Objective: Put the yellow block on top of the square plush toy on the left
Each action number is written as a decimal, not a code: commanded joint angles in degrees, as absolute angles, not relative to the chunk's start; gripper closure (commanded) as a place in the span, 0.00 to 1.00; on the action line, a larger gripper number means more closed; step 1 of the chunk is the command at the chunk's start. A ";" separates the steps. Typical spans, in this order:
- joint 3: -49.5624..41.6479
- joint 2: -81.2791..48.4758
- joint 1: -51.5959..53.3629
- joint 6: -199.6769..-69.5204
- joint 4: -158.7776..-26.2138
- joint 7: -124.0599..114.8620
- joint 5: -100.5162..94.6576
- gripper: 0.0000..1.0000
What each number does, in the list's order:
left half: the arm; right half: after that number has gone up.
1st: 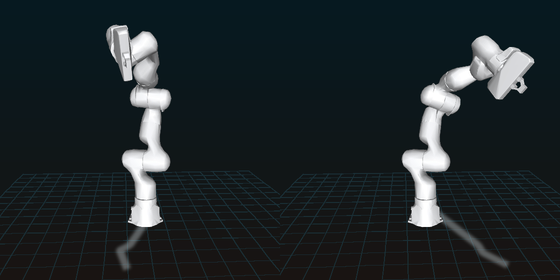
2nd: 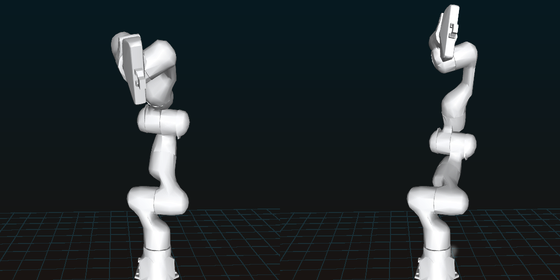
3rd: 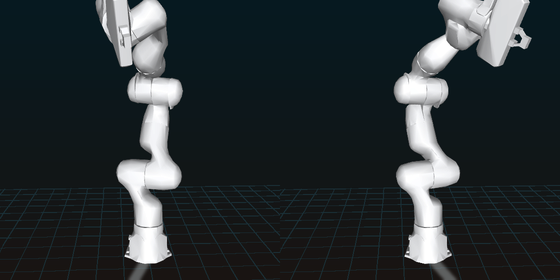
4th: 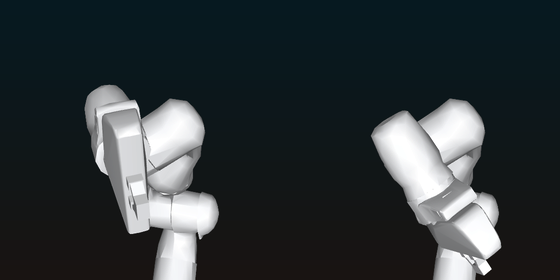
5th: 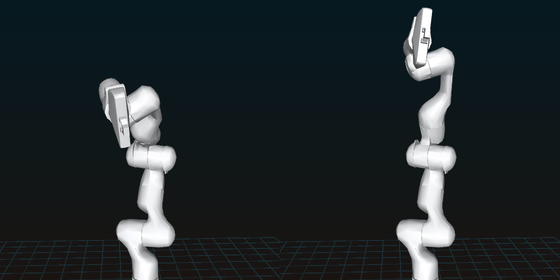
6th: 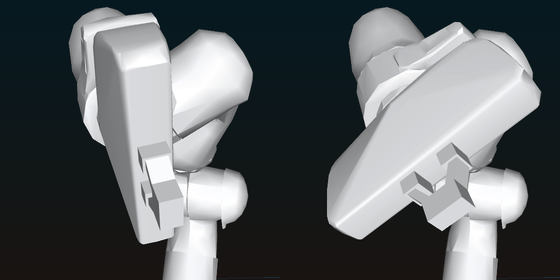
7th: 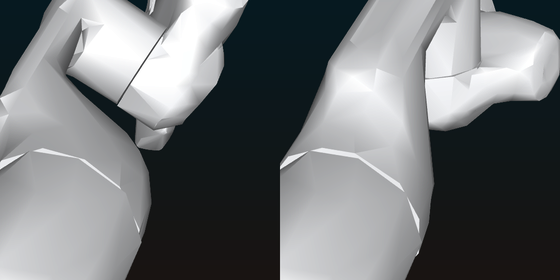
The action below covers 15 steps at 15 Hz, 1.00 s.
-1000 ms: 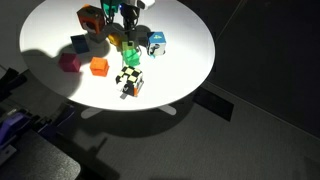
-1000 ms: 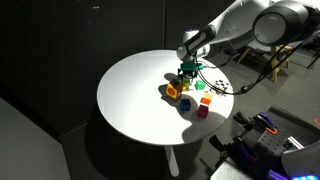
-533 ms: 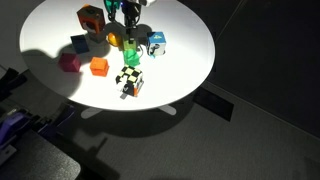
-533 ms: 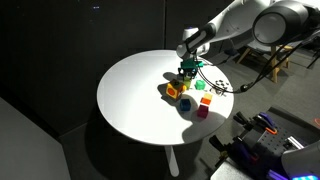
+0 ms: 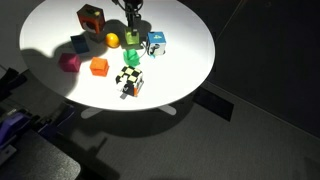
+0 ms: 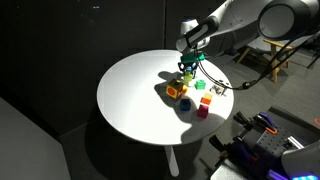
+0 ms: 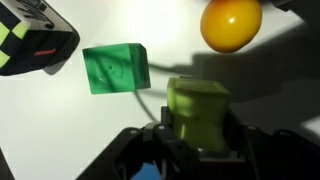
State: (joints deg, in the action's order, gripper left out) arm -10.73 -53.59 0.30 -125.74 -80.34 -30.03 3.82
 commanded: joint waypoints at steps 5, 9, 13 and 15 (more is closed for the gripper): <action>-10.99 -46.14 2.00 -124.42 -84.89 -28.48 0.19 0.73; -10.62 -42.72 2.57 -123.87 -87.06 -26.80 -0.90 0.73; -10.17 -38.71 3.34 -123.24 -89.71 -24.58 -2.47 0.73; -9.61 -36.70 3.56 -122.39 -91.02 -22.84 -3.28 0.73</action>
